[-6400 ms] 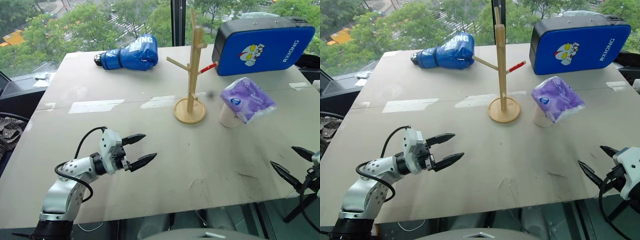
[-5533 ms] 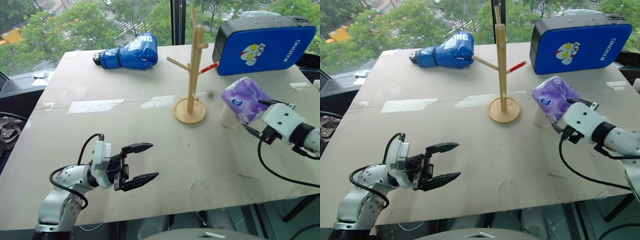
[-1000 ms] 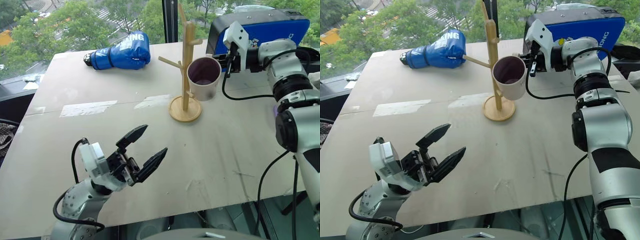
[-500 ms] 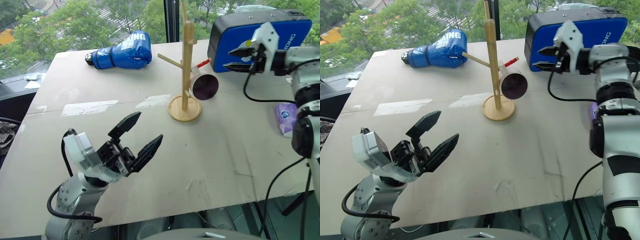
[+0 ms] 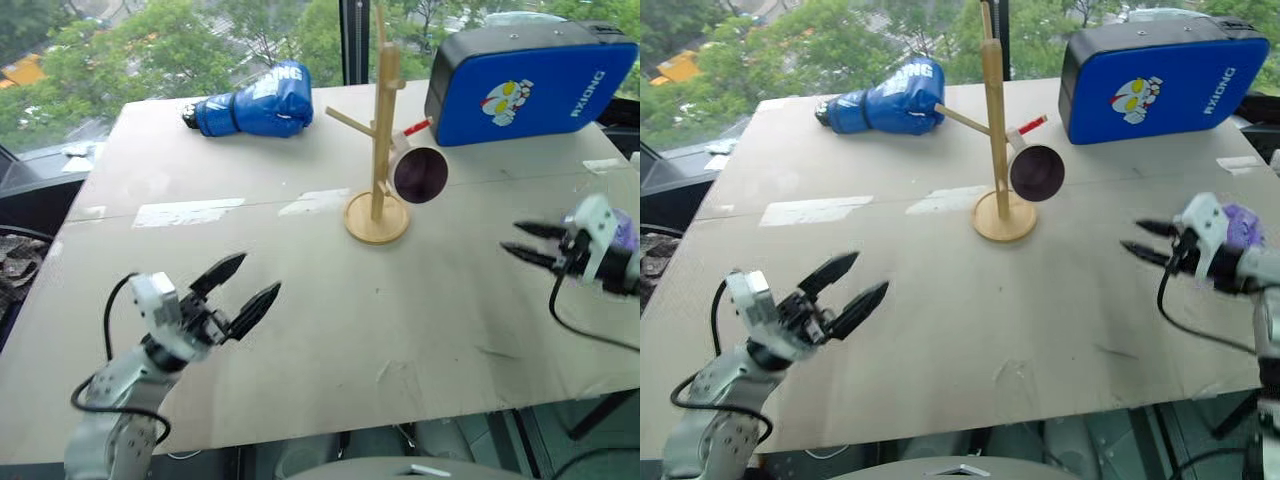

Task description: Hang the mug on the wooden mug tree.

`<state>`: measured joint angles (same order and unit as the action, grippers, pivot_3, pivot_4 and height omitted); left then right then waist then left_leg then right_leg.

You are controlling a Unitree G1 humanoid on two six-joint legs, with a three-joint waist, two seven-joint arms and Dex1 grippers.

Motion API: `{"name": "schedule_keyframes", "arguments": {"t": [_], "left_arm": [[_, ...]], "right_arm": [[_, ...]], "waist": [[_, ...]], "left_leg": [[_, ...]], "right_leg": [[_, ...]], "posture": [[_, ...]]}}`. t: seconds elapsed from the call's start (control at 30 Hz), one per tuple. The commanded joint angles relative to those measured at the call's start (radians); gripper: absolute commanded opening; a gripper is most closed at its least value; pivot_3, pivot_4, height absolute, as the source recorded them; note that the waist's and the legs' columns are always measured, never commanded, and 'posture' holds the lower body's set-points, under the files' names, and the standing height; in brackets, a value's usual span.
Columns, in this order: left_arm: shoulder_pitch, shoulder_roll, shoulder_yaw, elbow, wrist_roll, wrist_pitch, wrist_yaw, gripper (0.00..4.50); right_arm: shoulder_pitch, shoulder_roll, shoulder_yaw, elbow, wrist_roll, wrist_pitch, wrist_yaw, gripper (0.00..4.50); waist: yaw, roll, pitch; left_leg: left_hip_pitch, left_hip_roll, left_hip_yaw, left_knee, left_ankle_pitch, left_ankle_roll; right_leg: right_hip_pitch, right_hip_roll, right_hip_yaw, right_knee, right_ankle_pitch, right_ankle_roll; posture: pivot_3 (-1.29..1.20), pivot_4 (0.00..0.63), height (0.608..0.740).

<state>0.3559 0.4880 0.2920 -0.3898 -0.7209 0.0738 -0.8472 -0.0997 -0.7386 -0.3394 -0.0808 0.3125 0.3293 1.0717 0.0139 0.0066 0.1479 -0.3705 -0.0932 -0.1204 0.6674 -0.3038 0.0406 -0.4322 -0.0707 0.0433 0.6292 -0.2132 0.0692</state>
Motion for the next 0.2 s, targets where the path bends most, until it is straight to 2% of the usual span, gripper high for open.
{"name": "schedule_keyframes", "arguments": {"t": [0.03, 0.2], "left_arm": [[0.067, 0.005, 0.025, -0.041, 0.047, -0.046, -0.027, 4.50], [0.079, 0.024, 0.006, -0.001, 0.071, -0.032, -0.066, 4.50]], "right_arm": [[0.183, 0.041, -0.127, -0.268, 0.073, 0.083, -0.103, 2.19], [0.341, 0.118, -0.153, -0.378, 0.091, 0.113, -0.213, 2.19]], "waist": [[-0.001, -0.001, 0.000], [0.000, -0.001, 0.000]], "left_leg": [[0.001, 0.000, 0.000, 0.000, 0.000, 0.000], [0.013, 0.001, 0.000, 0.000, -0.004, 0.006]], "right_leg": [[0.001, 0.000, 0.000, 0.000, 0.000, 0.000], [0.013, 0.000, -0.002, -0.001, -0.001, 0.000]], "posture": [[0.00, 0.150, 0.740], [0.00, 0.150, 0.740]]}}
